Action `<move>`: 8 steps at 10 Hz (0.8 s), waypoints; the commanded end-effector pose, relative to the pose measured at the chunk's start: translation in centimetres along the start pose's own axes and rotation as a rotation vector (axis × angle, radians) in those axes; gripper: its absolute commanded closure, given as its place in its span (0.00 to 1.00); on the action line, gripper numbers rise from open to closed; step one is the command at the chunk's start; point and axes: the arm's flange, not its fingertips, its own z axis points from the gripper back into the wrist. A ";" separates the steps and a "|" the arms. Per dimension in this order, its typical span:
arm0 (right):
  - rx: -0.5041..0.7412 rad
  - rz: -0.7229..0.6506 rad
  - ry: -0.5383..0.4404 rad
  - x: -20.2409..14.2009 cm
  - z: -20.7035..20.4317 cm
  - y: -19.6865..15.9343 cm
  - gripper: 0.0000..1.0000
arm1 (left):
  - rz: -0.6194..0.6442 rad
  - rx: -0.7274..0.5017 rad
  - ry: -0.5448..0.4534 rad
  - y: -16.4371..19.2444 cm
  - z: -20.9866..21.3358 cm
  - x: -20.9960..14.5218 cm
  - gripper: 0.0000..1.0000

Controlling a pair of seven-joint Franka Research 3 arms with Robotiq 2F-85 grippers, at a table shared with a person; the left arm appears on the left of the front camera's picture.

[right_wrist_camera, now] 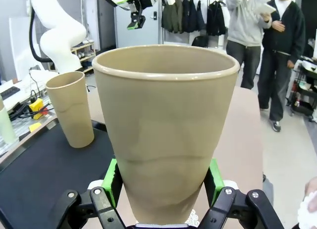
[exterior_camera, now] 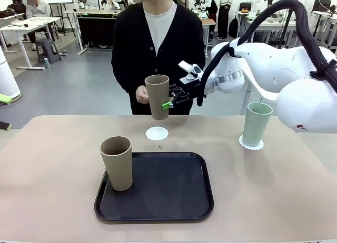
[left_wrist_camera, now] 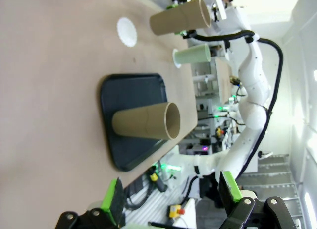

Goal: Place coasters on the table and set cups on them.
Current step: Take one Reusable plastic cup from the Flat Tray and place it on a coaster set by the human.

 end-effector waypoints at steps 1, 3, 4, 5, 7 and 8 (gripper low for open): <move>-0.011 -0.008 -0.014 0.8 0.4 -0.7 0.19 | -0.007 -0.011 -0.004 -0.1 0.1 0.0 0.00; -0.002 -0.003 0.000 -0.1 0.0 0.0 0.19 | -0.007 -0.011 -0.004 -0.1 0.1 0.0 0.00; -0.002 -0.003 0.000 -0.1 0.0 0.0 0.19 | -0.007 -0.011 -0.004 -0.1 0.1 0.0 0.00; -0.002 0.000 -0.001 0.3 0.0 0.0 0.19 | -0.007 -0.011 -0.004 -0.1 0.1 0.0 0.00; 0.054 0.097 -0.046 -1.3 0.4 -0.2 0.19 | -0.007 -0.011 -0.004 -0.1 0.1 0.0 0.00; 0.069 0.114 -0.049 -2.0 0.5 -0.4 0.19 | -0.007 -0.011 -0.004 -0.1 0.1 0.0 0.00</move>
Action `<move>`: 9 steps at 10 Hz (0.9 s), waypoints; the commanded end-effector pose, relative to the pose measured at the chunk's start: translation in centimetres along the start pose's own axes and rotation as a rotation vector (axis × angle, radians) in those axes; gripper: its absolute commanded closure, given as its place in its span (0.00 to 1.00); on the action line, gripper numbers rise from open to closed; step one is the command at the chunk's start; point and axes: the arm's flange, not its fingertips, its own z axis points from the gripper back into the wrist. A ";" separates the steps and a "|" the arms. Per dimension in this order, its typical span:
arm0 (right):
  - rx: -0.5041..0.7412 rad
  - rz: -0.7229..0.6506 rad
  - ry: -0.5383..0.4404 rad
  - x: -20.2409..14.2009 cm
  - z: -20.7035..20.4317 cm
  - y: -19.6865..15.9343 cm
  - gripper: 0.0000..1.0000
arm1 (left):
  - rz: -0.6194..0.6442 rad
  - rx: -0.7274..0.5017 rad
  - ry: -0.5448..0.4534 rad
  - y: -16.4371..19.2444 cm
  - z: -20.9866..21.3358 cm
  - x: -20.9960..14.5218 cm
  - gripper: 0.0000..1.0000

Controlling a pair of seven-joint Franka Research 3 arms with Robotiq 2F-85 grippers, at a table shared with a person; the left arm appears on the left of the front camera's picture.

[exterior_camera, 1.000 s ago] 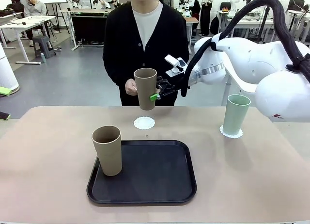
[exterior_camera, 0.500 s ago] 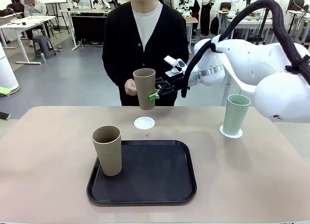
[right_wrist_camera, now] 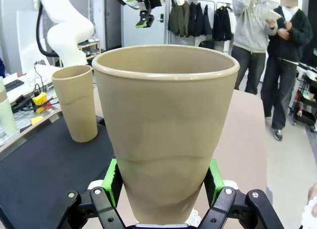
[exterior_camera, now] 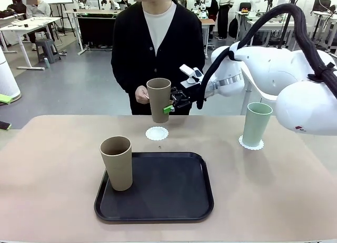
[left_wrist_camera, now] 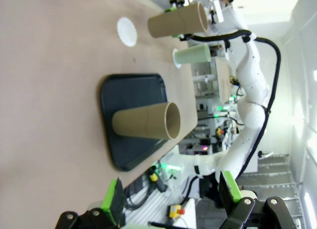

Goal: Place coasters on the table and set cups on them.
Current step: Take one Reusable plastic cup from the Flat Tray and place it on a coaster set by the human.

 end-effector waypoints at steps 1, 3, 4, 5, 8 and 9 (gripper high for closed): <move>0.034 0.050 -0.016 -1.3 0.7 -0.9 0.19 | -0.007 -0.011 -0.004 -0.1 0.1 0.0 0.00; 0.046 0.059 -0.002 -2.5 0.7 -1.4 0.19 | -0.007 -0.011 -0.004 -0.1 0.1 0.0 0.00; 0.046 0.058 -0.002 -3.2 0.7 -1.7 0.19 | -0.007 -0.011 -0.004 -0.1 0.1 0.0 0.00; 0.051 0.058 0.000 -3.8 0.5 -1.9 0.19 | -0.007 -0.011 -0.004 -0.1 0.1 0.0 0.00; 0.034 0.045 0.011 -4.4 0.6 -2.4 0.19 | -0.007 -0.011 -0.004 -0.1 0.1 0.0 0.00; 0.028 0.024 0.010 -4.7 0.3 -2.5 0.19 | -0.007 -0.011 -0.004 -0.1 0.1 0.0 0.00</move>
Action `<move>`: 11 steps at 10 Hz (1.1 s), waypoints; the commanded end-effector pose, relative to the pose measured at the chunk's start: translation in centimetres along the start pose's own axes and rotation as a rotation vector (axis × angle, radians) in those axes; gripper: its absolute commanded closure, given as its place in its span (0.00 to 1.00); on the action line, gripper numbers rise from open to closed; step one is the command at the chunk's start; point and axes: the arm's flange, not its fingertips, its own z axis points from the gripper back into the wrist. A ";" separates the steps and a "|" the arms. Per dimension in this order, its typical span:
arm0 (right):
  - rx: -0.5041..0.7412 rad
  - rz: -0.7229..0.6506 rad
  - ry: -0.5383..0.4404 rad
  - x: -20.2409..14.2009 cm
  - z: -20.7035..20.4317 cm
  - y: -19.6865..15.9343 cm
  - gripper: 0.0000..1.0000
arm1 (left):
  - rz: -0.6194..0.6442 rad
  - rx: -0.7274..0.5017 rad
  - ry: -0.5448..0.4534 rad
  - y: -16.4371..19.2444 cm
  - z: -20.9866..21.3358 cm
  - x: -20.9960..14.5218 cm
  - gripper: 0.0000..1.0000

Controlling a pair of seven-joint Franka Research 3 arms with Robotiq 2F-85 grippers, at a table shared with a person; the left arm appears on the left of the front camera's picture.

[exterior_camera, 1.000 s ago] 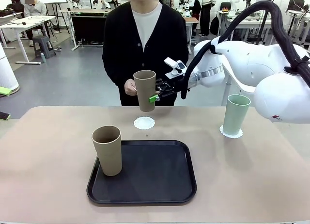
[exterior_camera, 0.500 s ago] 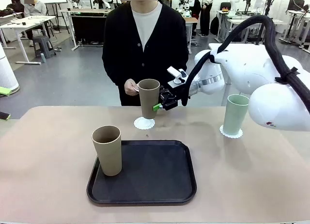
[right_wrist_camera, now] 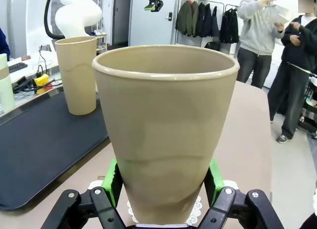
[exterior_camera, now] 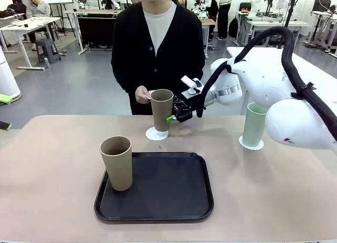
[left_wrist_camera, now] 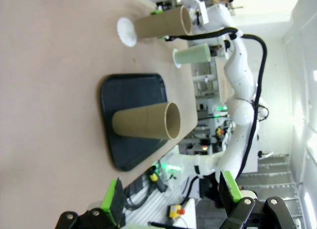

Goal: Place coasters on the table and set cups on them.
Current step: Take one Reusable plastic cup from the Flat Tray and place it on a coaster set by the human.

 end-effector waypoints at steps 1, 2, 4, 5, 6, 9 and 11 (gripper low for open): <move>0.010 -0.034 0.004 0.1 -0.3 -1.6 0.19 | -0.007 -0.011 -0.004 -0.1 0.1 0.0 0.00; 0.014 -0.048 0.007 0.0 -0.8 -1.6 0.19 | -0.007 -0.011 -0.004 -0.1 0.1 0.0 0.00; 0.008 -0.075 0.004 -0.6 -1.4 -1.9 0.19 | -0.007 -0.011 -0.004 -0.1 0.1 0.0 0.00; 0.007 -0.087 0.000 -0.8 -1.6 -2.0 0.19 | -0.007 -0.011 -0.004 -0.1 0.1 0.0 0.00; 0.005 -0.090 0.007 -0.9 -1.7 -2.1 0.19 | -0.007 -0.011 -0.004 -0.1 0.1 0.0 0.00; -0.006 -0.094 0.015 -1.1 -1.5 -2.1 0.19 | -0.007 -0.011 -0.004 -0.1 0.1 0.0 0.00; -0.008 -0.100 0.023 -1.4 -1.6 -2.1 0.19 | -0.007 -0.011 -0.004 -0.1 0.1 0.0 0.00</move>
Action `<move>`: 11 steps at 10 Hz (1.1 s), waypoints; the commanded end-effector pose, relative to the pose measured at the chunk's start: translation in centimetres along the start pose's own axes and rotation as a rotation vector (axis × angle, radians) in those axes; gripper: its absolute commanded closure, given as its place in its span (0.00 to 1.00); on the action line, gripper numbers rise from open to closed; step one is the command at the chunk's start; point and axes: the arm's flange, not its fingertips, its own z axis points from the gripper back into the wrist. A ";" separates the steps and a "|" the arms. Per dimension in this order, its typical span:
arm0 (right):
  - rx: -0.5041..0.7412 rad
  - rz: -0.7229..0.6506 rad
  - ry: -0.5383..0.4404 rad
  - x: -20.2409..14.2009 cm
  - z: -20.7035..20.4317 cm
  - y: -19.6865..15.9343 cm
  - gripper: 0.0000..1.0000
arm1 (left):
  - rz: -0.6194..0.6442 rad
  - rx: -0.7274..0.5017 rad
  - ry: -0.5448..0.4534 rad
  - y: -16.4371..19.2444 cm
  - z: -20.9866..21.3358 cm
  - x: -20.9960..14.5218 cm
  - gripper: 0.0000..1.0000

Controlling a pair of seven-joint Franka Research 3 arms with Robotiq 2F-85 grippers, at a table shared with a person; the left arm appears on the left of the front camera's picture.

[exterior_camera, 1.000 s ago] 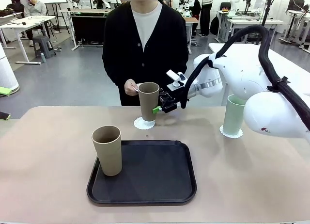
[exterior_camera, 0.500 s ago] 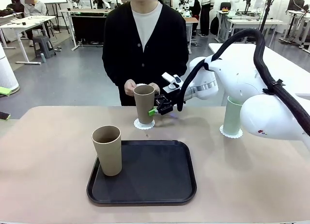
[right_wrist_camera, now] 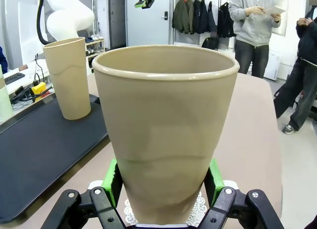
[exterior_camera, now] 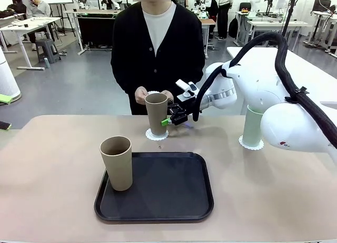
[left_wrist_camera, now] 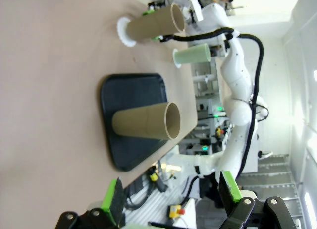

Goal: Place coasters on the table and set cups on them.
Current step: Take one Reusable plastic cup from the Flat Tray and place it on a coaster set by the human.

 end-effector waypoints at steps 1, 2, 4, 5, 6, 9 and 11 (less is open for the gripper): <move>-0.011 -0.024 0.023 -0.2 0.3 -1.8 0.19 | -0.007 -0.011 -0.004 -0.1 0.1 0.0 0.00; -0.013 -0.029 0.026 -0.4 0.3 -1.9 0.19 | -0.007 -0.011 -0.004 -0.1 0.1 0.0 0.00; -0.014 -0.035 0.025 -0.5 0.3 -1.9 0.19 | -0.007 -0.011 -0.004 -0.1 0.1 0.0 0.00; -0.015 -0.043 0.021 -0.6 0.3 -1.9 0.19 | -0.007 -0.011 -0.004 -0.1 0.1 0.0 0.00; -0.012 -0.052 0.012 -0.7 0.2 -1.8 0.19 | -0.007 -0.011 -0.004 -0.1 0.1 0.0 0.00; -0.004 -0.060 -0.008 -0.7 -0.2 -1.9 0.19 | -0.007 -0.011 -0.004 -0.1 0.1 0.0 0.00; -0.002 -0.062 -0.022 -0.8 -0.3 -2.0 0.19 | -0.007 -0.011 -0.004 -0.1 0.1 0.0 0.00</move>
